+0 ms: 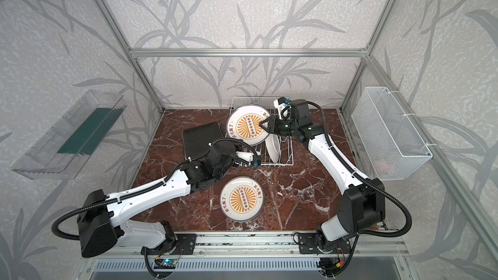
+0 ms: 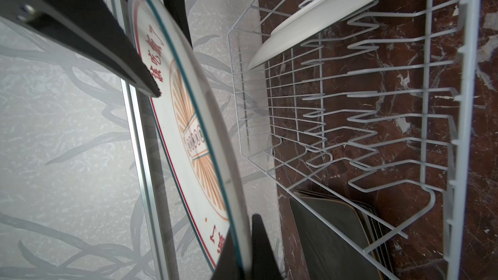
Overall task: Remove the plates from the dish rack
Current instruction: 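Raise the printed plate upright while the right gripper reaches toward its rim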
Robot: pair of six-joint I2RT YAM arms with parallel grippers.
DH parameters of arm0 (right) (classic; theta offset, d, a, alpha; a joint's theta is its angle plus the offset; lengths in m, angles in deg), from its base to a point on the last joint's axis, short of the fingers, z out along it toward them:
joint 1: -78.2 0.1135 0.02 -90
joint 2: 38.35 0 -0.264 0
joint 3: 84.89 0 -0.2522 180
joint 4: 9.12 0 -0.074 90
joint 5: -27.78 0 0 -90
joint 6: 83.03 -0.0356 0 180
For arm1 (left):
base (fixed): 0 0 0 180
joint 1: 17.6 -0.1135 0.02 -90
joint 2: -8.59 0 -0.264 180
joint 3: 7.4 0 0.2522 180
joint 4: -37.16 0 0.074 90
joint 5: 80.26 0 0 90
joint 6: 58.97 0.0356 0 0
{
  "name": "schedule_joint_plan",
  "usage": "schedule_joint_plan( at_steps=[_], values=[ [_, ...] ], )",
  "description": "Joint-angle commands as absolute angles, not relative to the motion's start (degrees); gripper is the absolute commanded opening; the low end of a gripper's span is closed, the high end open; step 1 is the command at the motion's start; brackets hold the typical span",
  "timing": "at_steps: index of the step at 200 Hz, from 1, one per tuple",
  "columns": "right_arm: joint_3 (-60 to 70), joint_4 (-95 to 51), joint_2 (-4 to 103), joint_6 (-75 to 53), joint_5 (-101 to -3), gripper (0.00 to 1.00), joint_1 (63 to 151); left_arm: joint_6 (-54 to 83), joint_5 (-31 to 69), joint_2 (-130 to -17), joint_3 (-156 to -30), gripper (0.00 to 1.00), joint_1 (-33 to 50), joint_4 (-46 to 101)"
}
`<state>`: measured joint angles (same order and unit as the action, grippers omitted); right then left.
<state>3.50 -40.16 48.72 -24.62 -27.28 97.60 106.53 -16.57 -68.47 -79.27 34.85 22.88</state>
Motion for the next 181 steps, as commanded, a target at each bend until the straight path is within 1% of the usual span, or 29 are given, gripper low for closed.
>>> schedule_joint_plan(
  at_steps=[1,23,45,65,76,85,91,98,101,108,109,112,114,115,116,118,156,181],
  values=[
    [2.9,-39.2,48.8,-24.7,-25.8,0.29,98.1,107.8,-17.2,-69.0,-79.4,0.00,35.1,27.2],
    [3.3,-38.3,48.9,-25.2,-25.3,0.16,98.1,107.5,-17.2,-69.4,-79.1,0.00,35.1,27.8],
    [3.9,-36.5,49.1,-26.4,-24.5,0.09,98.1,106.4,-17.1,-69.3,-78.7,0.00,35.1,28.8],
    [4.0,-35.4,49.2,-27.3,-24.3,0.00,98.0,105.0,-17.6,-69.5,-78.6,0.00,34.9,29.1],
    [4.0,-34.8,49.1,-27.7,-24.3,0.00,97.8,104.2,-17.7,-69.4,-78.3,0.00,34.8,29.1],
    [4.1,-34.2,48.9,-28.1,-24.3,0.00,97.6,102.7,-18.2,-69.4,-77.9,0.09,34.7,29.8],
    [4.3,-33.5,48.7,-28.5,-24.3,0.00,97.4,101.5,-18.3,-69.3,-77.7,0.17,34.6,30.4],
    [4.8,-32.5,48.3,-29.0,-24.4,0.00,97.1,100.0,-18.1,-69.1,-77.3,0.29,34.3,31.0],
    [5.1,-32.0,48.1,-29.1,-24.4,0.00,97.0,99.4,-17.9,-69.0,-77.2,0.39,34.2,31.1],
    [5.7,-30.7,47.6,-30.4,-24.4,0.00,96.6,97.6,-17.4,-68.5,-77.1,0.56,33.8,31.0],
    [5.8,-30.6,47.5,-30.7,-24.4,0.00,96.5,97.2,-17.2,-68.5,-77.1,0.60,33.8,31.0],
    [6.1,-30.0,47.3,-31.1,-24.6,0.00,96.3,96.0,-16.8,-68.3,-77.1,0.76,33.6,30.8],
    [6.4,-29.7,47.1,-31.2,-24.7,0.00,96.2,95.3,-16.5,-68.2,-77.0,0.83,33.4,30.5],
    [6.5,-29.5,47.0,-31.3,-24.7,0.00,96.2,95.1,-16.4,-68.1,-77.1,0.91,33.3,30.4],
    [6.6,-29.3,46.9,-31.3,-24.8,0.00,96.1,95.0,-16.3,-67.9,-77.2,0.95,33.2,30.2],
    [6.9,-28.9,46.7,-31.3,-24.8,0.00,96.0,93.2,-16.0,-67.8,-77.3,0.98,33.1,29.8],
    [10.1,-25.3,42.8,-29.9,-26.7,0.00,94.2,72.5,-6.8,-61.2,-77.4,0.99,28.4,26.9],
    [11.4,-24.5,41.5,-29.9,-26.3,0.00,92.3,52.8,6.8,-55.2,-77.3,0.99,20.8,25.4]
  ],
)
